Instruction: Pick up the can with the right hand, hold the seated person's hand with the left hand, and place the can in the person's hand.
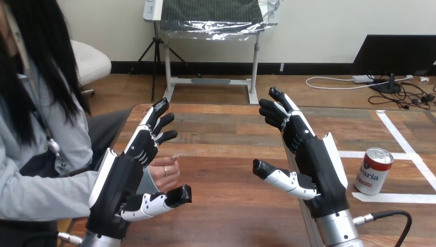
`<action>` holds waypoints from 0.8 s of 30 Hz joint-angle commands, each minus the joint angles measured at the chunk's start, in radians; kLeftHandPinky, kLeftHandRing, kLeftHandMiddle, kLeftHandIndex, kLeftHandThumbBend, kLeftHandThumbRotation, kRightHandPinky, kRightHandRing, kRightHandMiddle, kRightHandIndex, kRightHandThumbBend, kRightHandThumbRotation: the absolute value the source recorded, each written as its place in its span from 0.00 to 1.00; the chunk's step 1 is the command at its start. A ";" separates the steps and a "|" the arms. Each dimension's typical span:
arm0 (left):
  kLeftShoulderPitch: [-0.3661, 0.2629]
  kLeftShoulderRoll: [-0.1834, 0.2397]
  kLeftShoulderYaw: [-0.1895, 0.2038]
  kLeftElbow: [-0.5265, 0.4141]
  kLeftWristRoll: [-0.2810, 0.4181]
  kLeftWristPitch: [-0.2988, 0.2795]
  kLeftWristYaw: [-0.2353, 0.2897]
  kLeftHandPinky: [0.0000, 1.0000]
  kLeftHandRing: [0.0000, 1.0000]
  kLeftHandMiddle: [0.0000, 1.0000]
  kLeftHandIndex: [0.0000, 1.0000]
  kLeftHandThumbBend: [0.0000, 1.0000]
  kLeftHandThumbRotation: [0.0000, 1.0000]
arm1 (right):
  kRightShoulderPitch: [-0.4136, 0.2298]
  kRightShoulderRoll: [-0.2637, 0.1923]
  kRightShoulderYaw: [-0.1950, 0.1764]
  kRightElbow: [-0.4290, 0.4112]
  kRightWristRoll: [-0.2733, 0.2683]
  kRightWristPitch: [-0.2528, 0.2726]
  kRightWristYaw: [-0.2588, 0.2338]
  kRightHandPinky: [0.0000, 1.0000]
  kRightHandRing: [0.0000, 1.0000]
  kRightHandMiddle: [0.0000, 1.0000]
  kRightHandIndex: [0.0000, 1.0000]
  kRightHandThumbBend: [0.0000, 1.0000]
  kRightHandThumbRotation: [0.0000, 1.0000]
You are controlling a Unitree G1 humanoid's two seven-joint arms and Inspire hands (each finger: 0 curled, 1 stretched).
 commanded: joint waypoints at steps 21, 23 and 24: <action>-0.010 0.000 0.025 -0.098 -0.044 0.042 -0.032 0.86 0.94 0.97 0.95 1.00 0.57 | -0.032 0.014 -0.006 -0.022 0.011 -0.018 -0.010 0.89 0.88 0.89 0.93 1.00 0.54; -0.010 -0.001 0.025 -0.097 -0.047 0.041 -0.037 0.86 0.94 0.97 0.95 1.00 0.57 | -0.031 0.013 -0.006 -0.022 0.009 -0.020 -0.010 0.89 0.88 0.89 0.93 1.00 0.54; -0.010 -0.002 0.025 -0.097 -0.049 0.042 -0.038 0.86 0.94 0.97 0.95 1.00 0.57 | -0.031 0.012 -0.006 -0.022 0.008 -0.021 -0.010 0.89 0.88 0.89 0.93 1.00 0.54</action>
